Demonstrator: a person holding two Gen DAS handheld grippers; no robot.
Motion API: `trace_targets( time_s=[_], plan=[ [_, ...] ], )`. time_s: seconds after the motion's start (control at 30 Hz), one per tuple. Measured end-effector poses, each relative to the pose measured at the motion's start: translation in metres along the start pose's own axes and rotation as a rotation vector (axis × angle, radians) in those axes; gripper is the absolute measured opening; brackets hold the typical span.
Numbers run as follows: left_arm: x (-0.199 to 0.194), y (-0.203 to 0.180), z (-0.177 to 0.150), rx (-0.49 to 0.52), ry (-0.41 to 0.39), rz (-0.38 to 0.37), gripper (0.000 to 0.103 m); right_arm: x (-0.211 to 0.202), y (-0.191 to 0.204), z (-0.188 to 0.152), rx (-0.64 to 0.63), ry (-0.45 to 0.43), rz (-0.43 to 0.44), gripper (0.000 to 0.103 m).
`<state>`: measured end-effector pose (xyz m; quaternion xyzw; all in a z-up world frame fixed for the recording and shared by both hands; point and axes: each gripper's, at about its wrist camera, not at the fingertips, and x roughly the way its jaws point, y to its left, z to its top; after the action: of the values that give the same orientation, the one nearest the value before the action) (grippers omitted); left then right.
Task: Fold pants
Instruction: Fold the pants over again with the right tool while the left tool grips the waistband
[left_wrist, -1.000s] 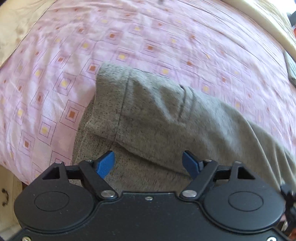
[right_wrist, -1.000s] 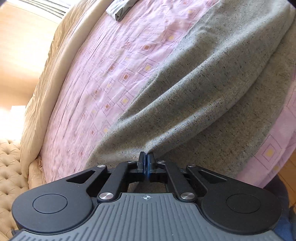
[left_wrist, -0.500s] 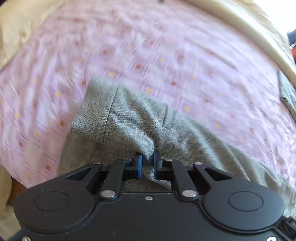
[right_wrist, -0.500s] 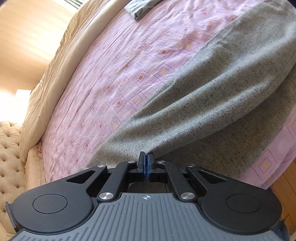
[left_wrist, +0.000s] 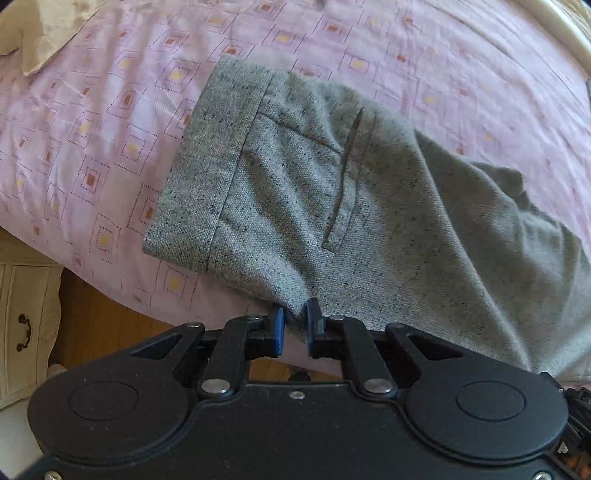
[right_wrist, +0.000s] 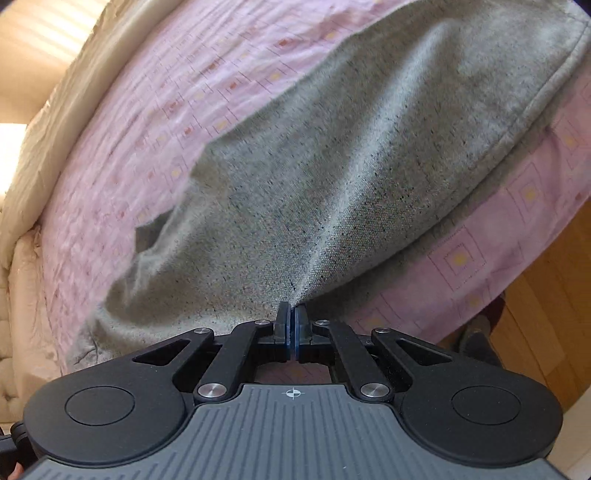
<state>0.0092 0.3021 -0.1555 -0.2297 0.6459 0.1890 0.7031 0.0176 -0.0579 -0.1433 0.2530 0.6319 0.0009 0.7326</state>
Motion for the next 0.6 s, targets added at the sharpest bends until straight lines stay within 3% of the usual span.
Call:
trace_targets(
  time_s=[0.17,0.33,0.5,0.6],
  plan=[
    [0.022,-0.007,0.011,0.055,0.041,0.055,0.027,0.011,-0.003,0.005,0.04,0.039,0.015,0.007],
    [-0.009,-0.005,0.007,0.13,0.024,0.048,0.03,-0.013,-0.004,0.011,0.018,0.054,0.059,0.007],
    [-0.046,-0.022,0.007,0.275,-0.089,0.097,0.031,-0.027,0.027,0.025,-0.153,-0.008,0.064,0.007],
    [-0.049,-0.043,0.02,0.332,-0.142,0.083,0.041,-0.024,0.06,0.037,-0.327,-0.054,0.07,0.007]
  ],
)
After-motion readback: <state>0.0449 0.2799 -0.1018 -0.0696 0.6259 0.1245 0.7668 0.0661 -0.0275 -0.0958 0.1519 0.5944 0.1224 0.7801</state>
